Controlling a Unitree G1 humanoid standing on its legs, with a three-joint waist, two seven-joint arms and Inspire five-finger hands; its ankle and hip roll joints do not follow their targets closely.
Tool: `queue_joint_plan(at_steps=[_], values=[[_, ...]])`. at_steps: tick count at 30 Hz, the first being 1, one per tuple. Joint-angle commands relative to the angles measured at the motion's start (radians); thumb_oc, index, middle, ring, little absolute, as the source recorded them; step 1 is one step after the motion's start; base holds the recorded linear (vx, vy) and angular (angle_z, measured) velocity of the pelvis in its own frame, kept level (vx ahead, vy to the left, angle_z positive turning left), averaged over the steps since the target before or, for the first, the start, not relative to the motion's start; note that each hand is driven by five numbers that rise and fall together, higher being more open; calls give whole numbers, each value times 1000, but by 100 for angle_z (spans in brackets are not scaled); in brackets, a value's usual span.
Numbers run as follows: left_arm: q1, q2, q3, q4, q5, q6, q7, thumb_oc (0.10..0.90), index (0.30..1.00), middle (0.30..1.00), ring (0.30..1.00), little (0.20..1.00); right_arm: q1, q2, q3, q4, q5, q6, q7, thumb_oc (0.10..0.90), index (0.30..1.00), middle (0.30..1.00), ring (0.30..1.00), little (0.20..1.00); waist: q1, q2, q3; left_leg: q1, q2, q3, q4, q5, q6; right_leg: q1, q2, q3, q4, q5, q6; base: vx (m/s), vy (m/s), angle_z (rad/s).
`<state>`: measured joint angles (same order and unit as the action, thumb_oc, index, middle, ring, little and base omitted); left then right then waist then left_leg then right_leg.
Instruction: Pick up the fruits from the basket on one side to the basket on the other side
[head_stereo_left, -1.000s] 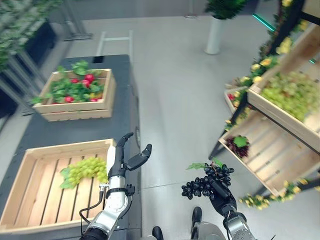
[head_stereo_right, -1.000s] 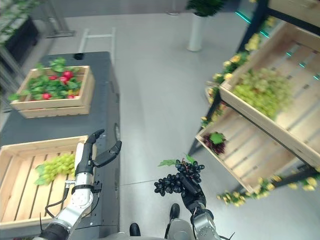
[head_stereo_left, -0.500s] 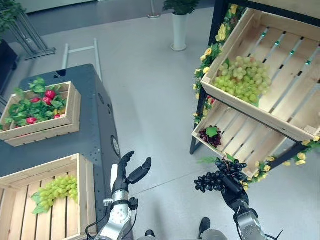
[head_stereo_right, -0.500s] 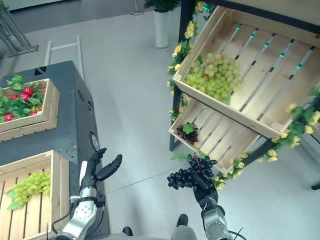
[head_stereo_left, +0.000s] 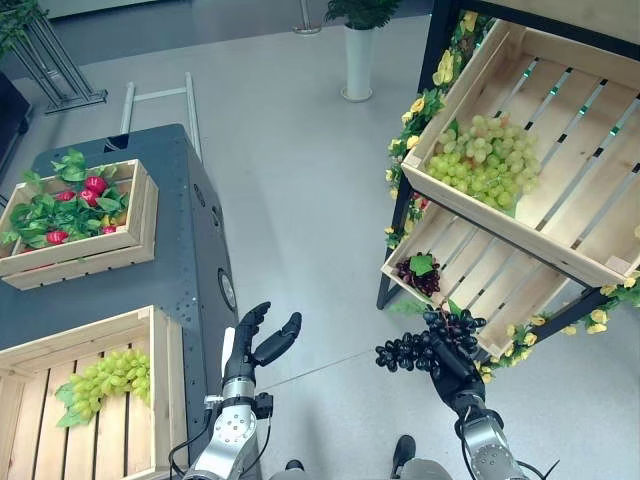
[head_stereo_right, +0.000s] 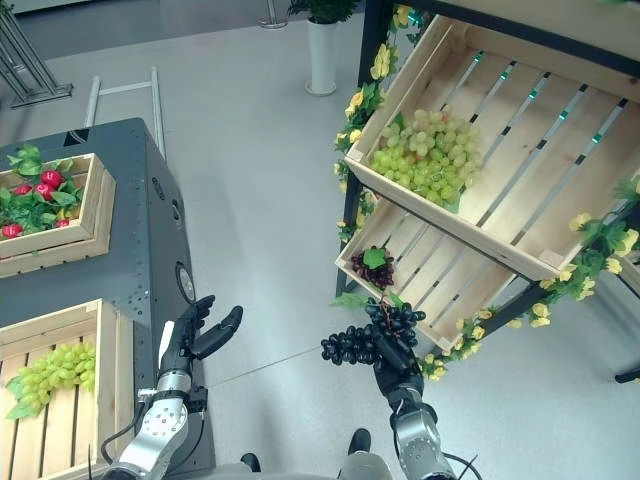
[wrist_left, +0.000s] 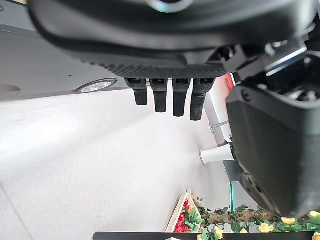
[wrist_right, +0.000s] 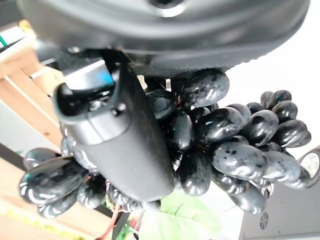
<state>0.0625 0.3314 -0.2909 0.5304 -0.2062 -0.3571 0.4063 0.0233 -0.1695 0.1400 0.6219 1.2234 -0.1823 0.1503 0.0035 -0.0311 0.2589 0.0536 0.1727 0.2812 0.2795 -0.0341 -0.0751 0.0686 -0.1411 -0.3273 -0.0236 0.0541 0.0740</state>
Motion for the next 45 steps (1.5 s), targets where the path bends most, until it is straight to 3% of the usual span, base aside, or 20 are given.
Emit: queue_joint_plan(at_steps=[1, 2, 3, 4, 6, 9, 12, 17, 22, 31, 35, 38, 45], values=[[-8, 9, 6, -92, -16, -147, 4, 800, 900, 900, 900, 900, -108, -55, 0, -117, 7, -138, 78, 400, 300, 300, 300, 300, 34, 2, 46, -155, -80, -122, 216, -38, 38, 26, 31, 67, 136, -128, -75, -27, 150, -9], [-17, 7, -1, -88, -15, -162, 10, 800, 900, 900, 900, 900, -136, -67, 9, -114, 16, -152, 77, 400, 300, 300, 300, 300, 48, 7, 61, -176, -107, -161, 157, -20, 36, 20, 36, 87, 148, -134, -71, -73, 177, -33], [-40, 14, -8, -95, -23, -173, 13, 800, 900, 900, 900, 900, -191, -89, 17, -114, 26, -171, 61, 400, 300, 300, 300, 300, 64, 14, 78, -186, -119, -183, 13, 16, 29, 15, 43, 99, 159, -147, -65, -46, 193, -64], [-64, 27, -10, -111, -53, -167, -2, 800, 900, 900, 900, 900, -254, -111, 6, -120, 26, -175, 35, 400, 300, 300, 300, 300, 69, 12, 85, -182, -112, -171, -64, 1, 49, -6, 42, 90, 181, -167, -67, -16, 179, -70], [-86, 52, -22, -130, -81, -160, -30, 800, 900, 900, 900, 900, -268, -131, -20, -140, 46, -182, 22, 400, 300, 300, 300, 300, 74, 12, 109, -236, -135, -196, 30, -41, 49, -39, 21, 76, 220, -182, -66, 34, 151, -71], [-123, 87, -39, -171, -53, -148, 1, 800, 900, 900, 900, 900, -278, -134, -31, -148, 57, -221, 36, 400, 300, 300, 300, 300, 76, 6, 150, -244, -124, -174, 38, -67, 68, -127, -3, 53, 283, -170, -50, 15, 69, -27], [-173, 113, -50, -184, -54, -152, 8, 800, 900, 900, 900, 900, -350, -154, -38, -125, 65, -250, 32, 400, 300, 300, 300, 300, 88, 2, 194, -298, -133, -199, 74, -72, 62, -166, 1, 53, 283, -151, -44, -73, -23, 35], [-219, 143, -89, -201, -43, -146, 43, 800, 900, 900, 900, 900, -504, -244, -112, -111, 116, -208, -23, 400, 300, 300, 300, 300, 95, 5, 250, -416, -123, -195, 179, -106, 63, -273, 9, 44, 360, -170, -67, -70, -1, 6], [-203, 148, -105, -235, -55, -163, 29, 800, 900, 900, 900, 900, -585, -329, -173, -92, 115, -216, -33, 400, 300, 300, 300, 300, 105, 22, 261, -503, -126, -197, 281, -148, 81, -364, -3, 30, 472, -206, -86, -1, 5, -3], [-205, 168, -142, -274, -68, -156, 34, 800, 900, 900, 900, 900, -765, -481, -215, 12, 147, -269, -116, 400, 300, 300, 300, 300, 120, 43, 261, -551, -131, -213, 380, -198, 89, -432, -19, 28, 596, -245, -94, 13, -1, 4], [-213, 173, -169, -275, -87, -151, 37, 800, 900, 900, 900, 900, -866, -544, -209, 92, 67, -288, -210, 400, 300, 300, 300, 300, 125, 59, 261, -562, -136, -217, 403, -201, 89, -447, -27, 28, 628, -254, -99, -1, 18, 5], [-205, 170, -194, -275, -95, -156, 39, 800, 900, 900, 900, 900, -957, -617, -159, 180, -32, -226, -287, 400, 300, 300, 300, 300, 130, 76, 261, -576, -138, -219, 434, -195, 92, -469, -36, 25, 673, -271, -113, 6, 35, 5], [-185, 167, -227, -289, -103, -184, 58, 800, 900, 900, 900, 900, -1088, -720, -55, 319, -308, -173, -447, 400, 300, 300, 300, 300, 135, 97, 261, -613, -142, -218, 469, -190, 95, -528, -46, 27, 739, -296, -127, 4, 6, 0]])
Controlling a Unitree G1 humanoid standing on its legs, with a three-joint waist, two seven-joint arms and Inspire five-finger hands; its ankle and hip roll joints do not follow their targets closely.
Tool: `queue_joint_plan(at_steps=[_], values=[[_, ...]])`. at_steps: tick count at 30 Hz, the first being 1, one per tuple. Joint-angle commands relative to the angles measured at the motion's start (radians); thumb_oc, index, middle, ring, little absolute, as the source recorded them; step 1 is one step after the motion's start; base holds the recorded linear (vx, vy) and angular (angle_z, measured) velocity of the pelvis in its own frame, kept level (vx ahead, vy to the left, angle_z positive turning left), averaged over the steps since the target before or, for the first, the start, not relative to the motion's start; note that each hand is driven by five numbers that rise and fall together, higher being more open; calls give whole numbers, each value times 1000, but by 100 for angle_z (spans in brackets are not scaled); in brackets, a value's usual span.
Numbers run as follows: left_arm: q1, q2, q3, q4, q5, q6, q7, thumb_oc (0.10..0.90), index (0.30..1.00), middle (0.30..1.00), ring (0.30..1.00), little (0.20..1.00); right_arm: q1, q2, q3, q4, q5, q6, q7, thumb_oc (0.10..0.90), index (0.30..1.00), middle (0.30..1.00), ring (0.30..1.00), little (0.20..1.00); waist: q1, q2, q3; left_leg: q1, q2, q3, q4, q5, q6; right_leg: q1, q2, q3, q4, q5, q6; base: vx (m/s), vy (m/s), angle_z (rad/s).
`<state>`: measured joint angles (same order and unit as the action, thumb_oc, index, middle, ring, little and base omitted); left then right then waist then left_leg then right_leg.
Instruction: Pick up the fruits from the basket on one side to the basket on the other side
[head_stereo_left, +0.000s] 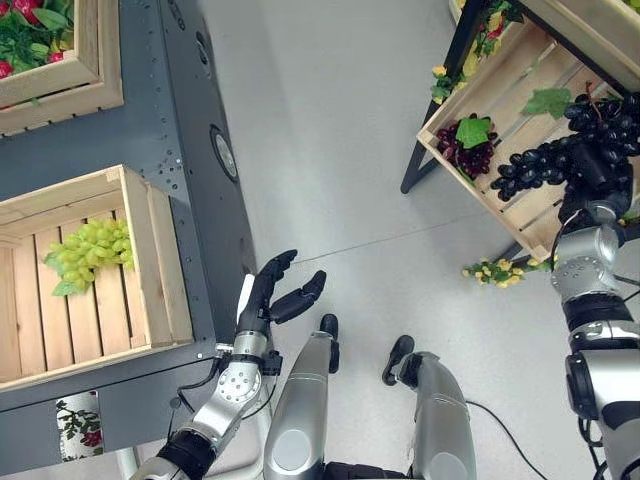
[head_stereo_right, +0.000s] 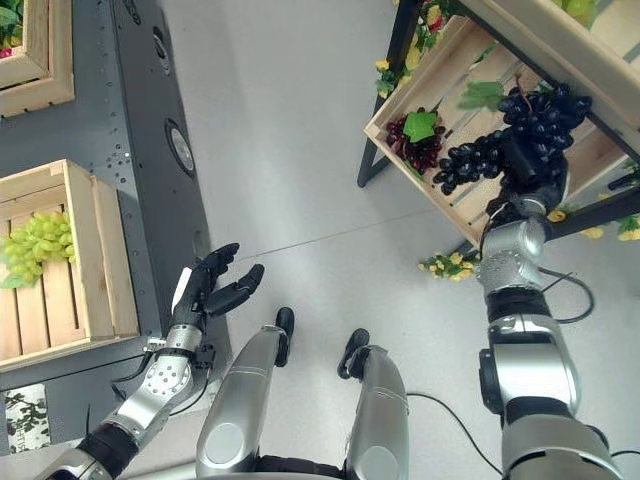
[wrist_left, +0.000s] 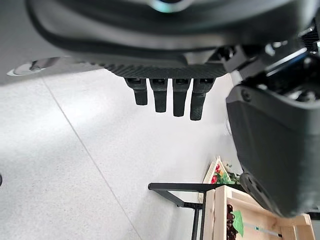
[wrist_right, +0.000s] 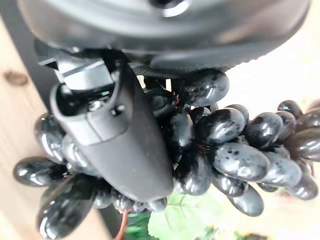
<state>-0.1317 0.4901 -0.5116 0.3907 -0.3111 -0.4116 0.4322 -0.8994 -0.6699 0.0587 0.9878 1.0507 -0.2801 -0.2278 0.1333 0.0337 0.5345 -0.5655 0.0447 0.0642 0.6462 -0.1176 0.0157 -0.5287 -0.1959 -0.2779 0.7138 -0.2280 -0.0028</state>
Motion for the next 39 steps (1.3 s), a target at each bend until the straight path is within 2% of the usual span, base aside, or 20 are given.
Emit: queue_joint_plan(at_steps=[1, 4, 6, 11, 13, 14, 15, 16, 17, 22, 24, 39], values=[[9, 8, -14, -150, 3, -135, 37, 800, 900, 900, 900, 900, -188, -231, 39, -26, -157, -71, -87, 400, 300, 300, 300, 300, 5, 35, -14, 1, -16, -1, 100, -106, 5, 61, 9, -21, 6, -16, -52, -46, -8, 3], [8, 13, -25, -154, -2, -142, 44, 800, 900, 900, 900, 900, -227, -257, 62, 0, -224, -47, -127, 400, 300, 300, 300, 300, 3, 41, -14, -15, -21, -1, 97, -98, 7, 40, 8, -22, 14, -17, -56, -24, -5, 1], [14, 15, -37, -156, 2, -147, 50, 800, 900, 900, 900, 900, -272, -276, 114, 25, -329, -9, -185, 400, 300, 300, 300, 300, 4, 45, -14, -25, -22, 1, 93, -104, 9, 18, 6, -18, 27, -20, -54, -17, -7, 1], [27, 26, -44, -164, -1, -164, 57, 800, 900, 900, 900, 900, -337, -306, 183, 31, -418, 70, -257, 400, 300, 300, 300, 300, 0, 54, -14, -39, -27, 5, 72, -97, 10, -9, 6, -15, 30, -20, -53, -15, -2, 0], [30, 32, -53, -167, -2, -179, 56, 800, 900, 900, 900, 900, -370, -313, 215, 50, -462, 135, -315, 400, 300, 300, 300, 300, -2, 57, -14, -44, -32, 8, 55, -98, 11, -26, 6, -9, 34, -21, -50, -56, -3, 0], [31, 31, -55, -165, -1, -183, 57, 800, 900, 900, 900, 900, -376, -314, 220, 55, -474, 147, -318, 400, 300, 300, 300, 300, -2, 56, -14, -42, -32, 9, 52, -97, 10, -25, 7, -9, 32, -22, -50, -39, -10, -2], [30, 30, -57, -164, 1, -186, 57, 800, 900, 900, 900, 900, -383, -315, 230, 62, -493, 163, -311, 711, 766, 766, 766, 766, -1, 55, -14, -41, -32, 8, 50, -95, 10, -24, 7, -10, 29, -23, -51, 0, 0, 0], [30, 30, -61, -163, 0, -190, 57, 800, 900, 900, 900, 900, -393, -314, 244, 69, -501, 156, -282, 800, 900, 900, 900, 900, 0, 55, -14, -39, -31, 9, 47, -93, 8, -22, 7, -11, 27, -24, -52, 0, 0, 0], [30, 30, -61, -163, -1, -192, 56, 800, 900, 900, 900, 900, -398, -314, 250, 71, -502, 162, -258, 800, 900, 900, 900, 900, 0, 55, -14, -39, -30, 9, 47, -92, 8, -21, 7, -11, 26, -24, -52, 0, 0, 0], [16, 31, -62, -172, -8, -186, 34, 800, 900, 900, 900, 900, -424, -324, 337, 86, -507, 276, -41, 800, 900, 900, 900, 900, 4, 48, -14, -44, -29, 15, 50, -96, 13, -35, -1, -15, 40, -28, -57, 0, 0, 0], [10, 32, -61, -171, -9, -182, 24, 800, 900, 900, 900, 900, -415, -327, 351, 105, -488, 283, 10, 800, 900, 900, 900, 900, 5, 44, -14, -44, -28, 16, 49, -99, 15, -35, 0, -16, 38, -28, -58, 0, 0, 0], [6, 51, -66, -182, 9, -178, 35, 800, 900, 900, 900, 900, -366, -323, 331, 150, -476, 285, 132, 800, 900, 900, 900, 900, 11, 31, -14, -4, -25, 23, 39, -116, 24, -4, -11, -25, 34, -24, -50, -3, 8, 0]])
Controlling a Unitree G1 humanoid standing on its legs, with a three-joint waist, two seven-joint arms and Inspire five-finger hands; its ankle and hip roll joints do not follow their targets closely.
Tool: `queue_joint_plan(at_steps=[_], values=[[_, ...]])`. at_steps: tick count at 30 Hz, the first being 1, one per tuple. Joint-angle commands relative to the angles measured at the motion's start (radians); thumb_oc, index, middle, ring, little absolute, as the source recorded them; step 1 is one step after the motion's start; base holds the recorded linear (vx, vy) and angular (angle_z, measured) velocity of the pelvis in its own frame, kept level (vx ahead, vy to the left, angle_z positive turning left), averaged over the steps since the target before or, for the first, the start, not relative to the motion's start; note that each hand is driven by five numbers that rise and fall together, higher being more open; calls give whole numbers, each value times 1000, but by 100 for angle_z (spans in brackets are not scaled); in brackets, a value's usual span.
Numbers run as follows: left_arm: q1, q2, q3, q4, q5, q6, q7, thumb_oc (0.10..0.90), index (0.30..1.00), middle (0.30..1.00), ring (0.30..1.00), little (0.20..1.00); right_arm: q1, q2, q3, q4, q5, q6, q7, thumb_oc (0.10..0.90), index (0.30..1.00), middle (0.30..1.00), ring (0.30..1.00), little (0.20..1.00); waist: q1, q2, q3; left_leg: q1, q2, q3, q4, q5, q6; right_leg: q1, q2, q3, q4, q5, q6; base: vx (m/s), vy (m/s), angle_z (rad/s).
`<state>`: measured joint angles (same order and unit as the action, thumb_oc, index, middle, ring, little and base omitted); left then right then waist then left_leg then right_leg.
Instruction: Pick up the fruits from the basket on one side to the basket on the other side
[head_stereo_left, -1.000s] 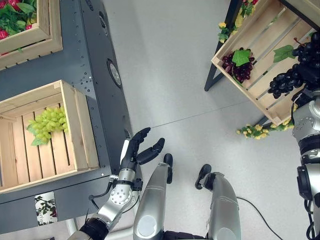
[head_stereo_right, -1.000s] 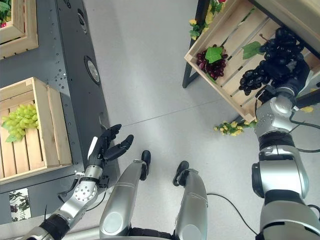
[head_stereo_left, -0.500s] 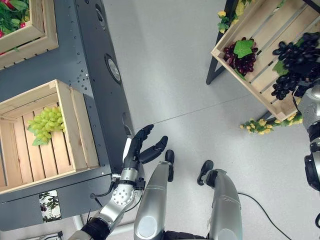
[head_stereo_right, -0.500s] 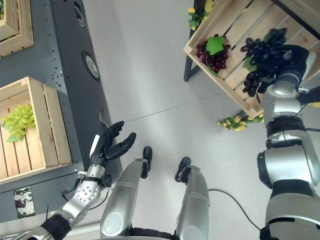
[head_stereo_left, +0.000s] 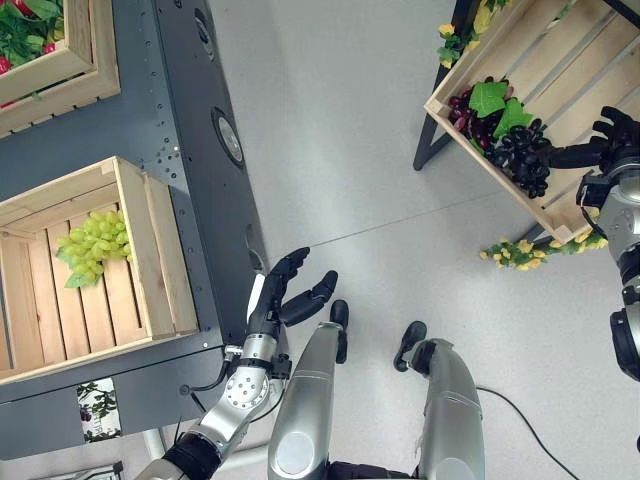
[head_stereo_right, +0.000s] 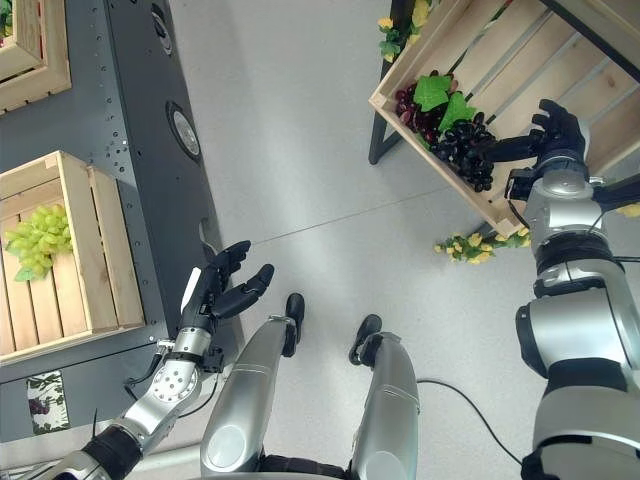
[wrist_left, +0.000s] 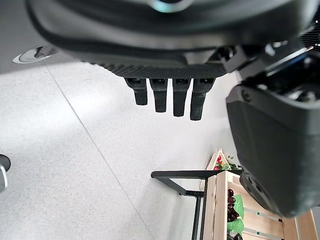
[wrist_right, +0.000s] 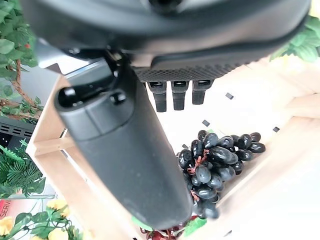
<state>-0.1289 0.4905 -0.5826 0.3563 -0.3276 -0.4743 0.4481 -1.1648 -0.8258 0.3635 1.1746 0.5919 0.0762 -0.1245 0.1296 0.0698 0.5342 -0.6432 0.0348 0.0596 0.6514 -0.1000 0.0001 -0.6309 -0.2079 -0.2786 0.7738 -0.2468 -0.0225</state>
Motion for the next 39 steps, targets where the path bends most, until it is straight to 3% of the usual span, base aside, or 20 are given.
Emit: queue_joint_plan(at_steps=[1, 7, 9, 13, 20, 27, 33, 39], values=[[5, 48, 7, -147, 29, -111, 18, 800, 900, 900, 900, 900, -96, -166, 24, -44, 3, -80, 43, 800, 900, 900, 900, 900, 13, -8, -14, 86, -14, 27, 33, -135, 40, 110, 2, -22, -30, -5, -30, -3, 41, 0], [3, 40, 11, -131, 62, -111, 21, 800, 900, 900, 900, 900, -9, -118, -29, -116, 98, -173, 128, 800, 900, 900, 900, 900, 8, -21, -14, 173, -6, 34, -8, -131, 30, 203, 5, -26, -91, 8, -22, 4, 27, -1], [1, 33, 21, -116, 74, -102, 21, 800, 900, 900, 900, 900, 62, -78, -63, -170, 180, -188, 181, 800, 900, 900, 900, 900, 3, -29, -14, 244, 1, 42, -58, -120, 22, 275, 10, -28, -152, 21, -16, 35, 25, -6], [-12, 22, 37, -94, 77, -82, 24, 800, 900, 900, 900, 900, 198, 19, -103, -282, 208, -218, 211, 800, 900, 900, 900, 900, -11, -43, -22, 344, 12, 59, -133, -103, 15, 380, 18, -24, -250, 45, 0, 31, 12, -12], [0, -25, 113, -14, -49, -36, -56, 800, 900, 900, 900, 900, 434, 219, -130, -449, 230, -264, 230, 800, 900, 900, 900, 900, -33, -62, -101, 484, 25, 79, -251, -82, 5, 529, 26, -17, -399, 81, 26, 51, -8, -9], [83, -82, 172, 78, 42, 71, -42, 800, 900, 900, 900, 900, 723, 450, -70, -666, 281, -274, 251, 800, 900, 900, 900, 900, -58, -76, -237, 631, 1, 74, -515, 14, 4, 660, 59, 2, -636, 167, 61, 86, -3, -3], [147, -77, 224, 106, 129, 77, -7, 800, 900, 900, 900, 900, 979, 520, -25, -761, 209, -326, 341, 800, 900, 900, 900, 900, -69, -67, -333, 711, -5, 54, -725, 86, -2, 714, 85, 3, -783, 227, 88, 52, -5, -2], [180, -90, 297, 143, 131, 94, 15, 800, 900, 900, 900, 900, 1112, 576, -11, -791, 208, -292, 377, 800, 900, 900, 900, 900, -86, -65, -379, 724, -4, 59, -739, 84, -10, 743, 90, -13, -846, 243, 92, 8, -28, 6]])
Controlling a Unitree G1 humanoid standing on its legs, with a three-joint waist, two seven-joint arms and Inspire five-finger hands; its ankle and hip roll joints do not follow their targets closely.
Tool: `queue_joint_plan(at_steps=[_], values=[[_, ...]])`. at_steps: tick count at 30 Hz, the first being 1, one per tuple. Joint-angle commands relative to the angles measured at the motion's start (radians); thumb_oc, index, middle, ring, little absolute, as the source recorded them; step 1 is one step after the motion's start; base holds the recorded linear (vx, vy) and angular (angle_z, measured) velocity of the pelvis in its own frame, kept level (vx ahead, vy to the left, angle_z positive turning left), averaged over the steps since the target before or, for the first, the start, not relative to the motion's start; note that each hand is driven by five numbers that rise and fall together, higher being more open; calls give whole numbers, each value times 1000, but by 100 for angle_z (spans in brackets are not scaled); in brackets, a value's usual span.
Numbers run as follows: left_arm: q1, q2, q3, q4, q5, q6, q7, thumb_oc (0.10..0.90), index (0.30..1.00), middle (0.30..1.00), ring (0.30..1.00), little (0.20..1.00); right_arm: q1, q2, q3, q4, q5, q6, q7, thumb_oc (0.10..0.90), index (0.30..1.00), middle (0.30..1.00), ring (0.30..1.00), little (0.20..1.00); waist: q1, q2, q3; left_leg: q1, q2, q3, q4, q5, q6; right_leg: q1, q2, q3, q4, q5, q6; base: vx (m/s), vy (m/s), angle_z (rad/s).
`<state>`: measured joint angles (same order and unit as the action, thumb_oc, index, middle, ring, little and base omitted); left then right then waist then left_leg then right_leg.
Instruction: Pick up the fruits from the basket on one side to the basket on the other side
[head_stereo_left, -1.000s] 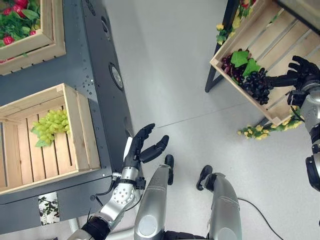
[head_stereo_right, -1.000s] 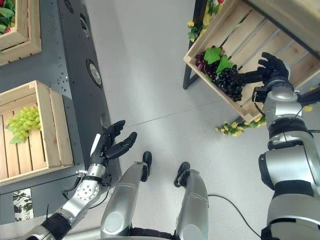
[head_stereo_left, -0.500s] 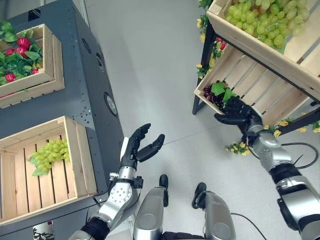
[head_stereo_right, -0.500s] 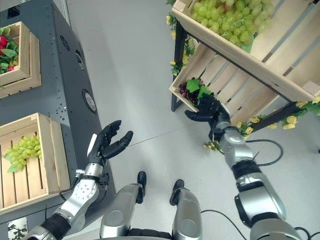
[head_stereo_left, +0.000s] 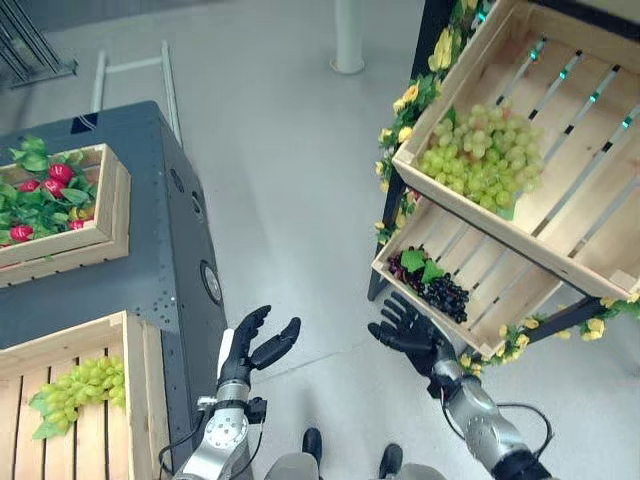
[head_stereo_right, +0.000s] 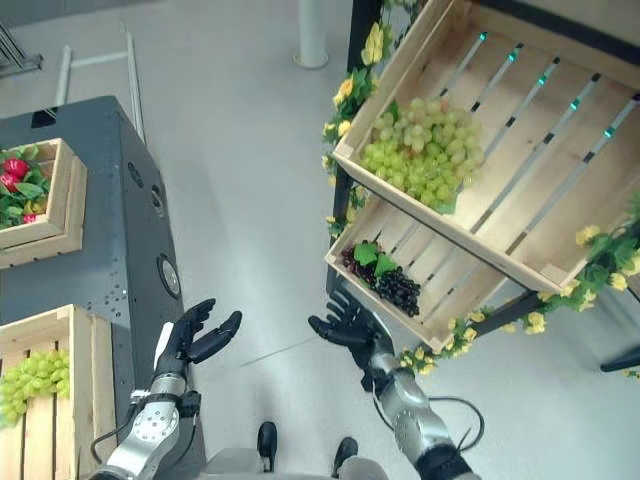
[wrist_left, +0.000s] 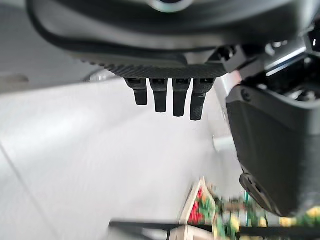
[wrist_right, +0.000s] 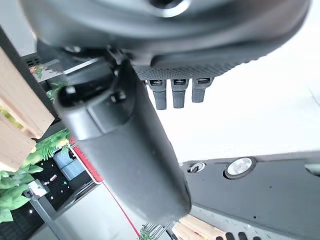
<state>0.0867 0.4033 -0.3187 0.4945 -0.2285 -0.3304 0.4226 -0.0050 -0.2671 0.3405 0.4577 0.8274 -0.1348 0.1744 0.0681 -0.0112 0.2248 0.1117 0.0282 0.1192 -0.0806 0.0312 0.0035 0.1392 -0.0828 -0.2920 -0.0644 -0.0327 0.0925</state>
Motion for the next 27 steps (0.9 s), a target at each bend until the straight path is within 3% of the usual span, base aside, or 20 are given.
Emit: queue_joint_plan(at_steps=[1, 6, 10, 15, 17, 19, 20, 21, 23, 24, 25, 27], values=[[-30, -9, 41, 10, 33, -46, 45, 800, 900, 900, 900, 900, -38, 22, 12, -69, -22, -69, 79, 800, 900, 900, 900, 900, -25, 17, -72, -26, 5, 5, -7, -49, -14, -21, -36, -3, -14, 30, -24, 0, 0, 0], [-26, -36, 51, 22, 38, -1, 61, 800, 900, 900, 900, 900, -17, 44, 24, -45, -37, -44, 33, 800, 900, 900, 900, 900, -15, 21, -81, -16, 9, -2, -7, -50, -20, 3, -33, -17, -23, 20, -30, 15, -43, 5], [-47, -35, 29, 14, 88, 32, 73, 800, 900, 900, 900, 900, -42, 40, 43, -30, -129, -14, -145, 800, 900, 900, 900, 900, 5, 26, -75, -11, 12, -27, -7, -45, -29, 24, -33, -43, -22, 6, -38, -4, -62, 13], [-30, 6, 18, -33, 178, 64, 96, 800, 900, 900, 900, 900, -56, 17, 66, -65, -149, 0, -183, 800, 900, 900, 900, 900, 36, 28, -63, -19, 17, -39, 46, -59, -50, 44, -37, -65, -12, -15, -49, 23, -73, 22], [-20, 21, 25, -49, 187, 73, 92, 800, 900, 900, 900, 900, -51, 11, 76, -75, -124, -10, -199, 800, 900, 900, 900, 900, 48, 34, -55, -28, 17, -52, 43, -45, -57, 51, -37, -76, -10, -19, -54, 70, -43, 18], [-17, 21, 32, -61, 189, 77, 89, 800, 900, 900, 900, 900, -46, 15, 94, -82, -105, -18, -249, 800, 900, 900, 900, 900, 55, 43, -57, -49, 12, -63, -7, 6, -56, 37, -32, -87, -23, -1, -55, 5, 31, 24], [-21, 22, 32, -64, 182, 75, 88, 800, 900, 900, 900, 900, -43, 13, 104, -83, -119, -21, -263, 800, 900, 900, 900, 900, 57, 44, -58, -54, 12, -56, -7, -2, -63, 34, -30, -80, -23, -8, -48, -24, 104, 42], [-34, 21, 29, -62, 186, 68, 86, 800, 900, 900, 900, 900, -33, 8, 111, -86, -128, -14, -269, 800, 900, 900, 900, 900, 47, 46, -56, -62, 12, 9, -7, 0, -64, 27, -34, -100, -23, -7, -42, -31, 138, 50], [-71, 29, 13, -59, 209, 53, 52, 800, 900, 900, 900, 900, 3, 1, 102, -101, -101, -30, -292, 800, 900, 900, 900, 900, 4, 38, -49, -112, 40, 234, 134, -34, -69, 19, -67, -180, 10, -13, -39, -98, 170, 64], [-103, 46, -12, -70, 227, 46, 21, 800, 900, 900, 900, 900, 33, -1, 90, -107, -86, -67, -311, 800, 900, 900, 900, 900, -29, 34, -45, -141, 80, 371, 190, -54, -66, 23, -93, -251, 40, -19, -35, -56, 220, 169], [-115, 54, -26, -78, 240, 43, 26, 800, 900, 900, 900, 900, 40, 1, 87, -101, -81, -90, -309, 800, 900, 900, 900, 900, -39, 38, -44, -134, 80, 407, 152, -48, -59, 29, -104, -280, 51, -17, -29, 26, 300, 210], [-104, 57, -53, -64, 388, 24, 95, 800, 900, 900, 900, 900, 39, 13, 66, -67, -53, -100, -293, 800, 900, 900, 900, 900, -27, 52, -52, -107, 31, 356, 48, -16, -40, 36, -120, -291, 79, 6, -11, 129, 320, 202]])
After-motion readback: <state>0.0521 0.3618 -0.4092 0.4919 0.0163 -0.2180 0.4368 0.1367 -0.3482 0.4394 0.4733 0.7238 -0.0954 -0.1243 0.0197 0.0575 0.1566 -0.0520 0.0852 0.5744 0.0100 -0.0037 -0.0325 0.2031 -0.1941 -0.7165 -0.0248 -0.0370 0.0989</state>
